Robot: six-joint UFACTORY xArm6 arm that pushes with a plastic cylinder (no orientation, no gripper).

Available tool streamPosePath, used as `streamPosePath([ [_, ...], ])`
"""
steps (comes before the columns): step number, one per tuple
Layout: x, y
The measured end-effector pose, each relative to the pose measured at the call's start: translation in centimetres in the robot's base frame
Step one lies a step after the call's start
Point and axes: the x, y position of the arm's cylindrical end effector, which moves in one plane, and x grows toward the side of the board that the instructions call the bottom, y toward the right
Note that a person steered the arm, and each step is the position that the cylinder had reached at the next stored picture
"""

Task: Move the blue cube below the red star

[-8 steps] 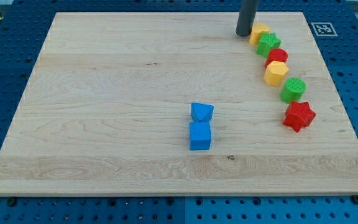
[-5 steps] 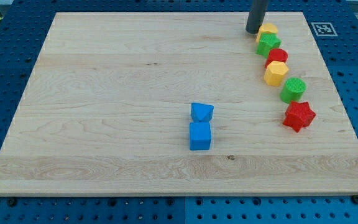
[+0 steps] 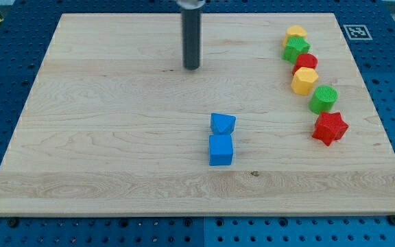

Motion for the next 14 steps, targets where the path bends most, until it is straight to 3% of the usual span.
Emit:
streamPosePath([
  [2,7.5,-2.8],
  [3,7.6,-2.8],
  [7,16.7,0.7],
  [9,16.9,2.8],
  [14,20.3,15.4],
])
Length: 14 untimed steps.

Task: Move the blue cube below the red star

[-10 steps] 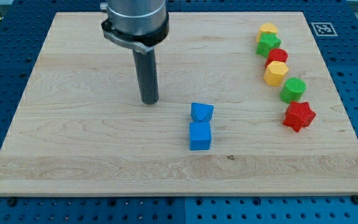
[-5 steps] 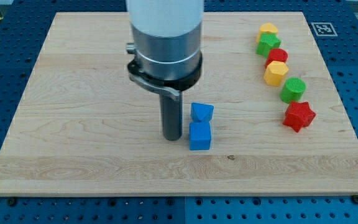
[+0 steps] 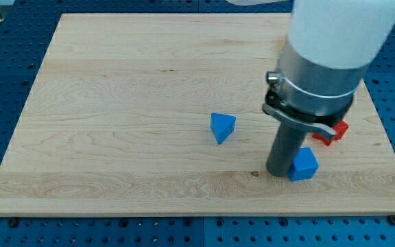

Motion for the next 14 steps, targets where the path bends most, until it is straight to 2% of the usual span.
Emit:
streamPosePath([
  [2,0.0,3.8],
  [5,0.2,5.6],
  [7,3.4,6.8],
  [8,3.5,8.5],
  [14,1.4,10.1],
])
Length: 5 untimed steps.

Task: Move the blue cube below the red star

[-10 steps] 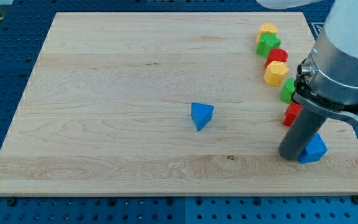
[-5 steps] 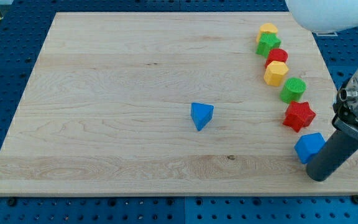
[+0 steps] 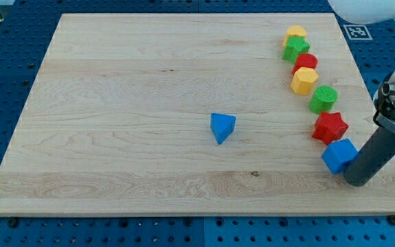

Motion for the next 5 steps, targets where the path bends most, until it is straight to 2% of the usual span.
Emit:
streamPosePath([
  [5,0.46,-0.97],
])
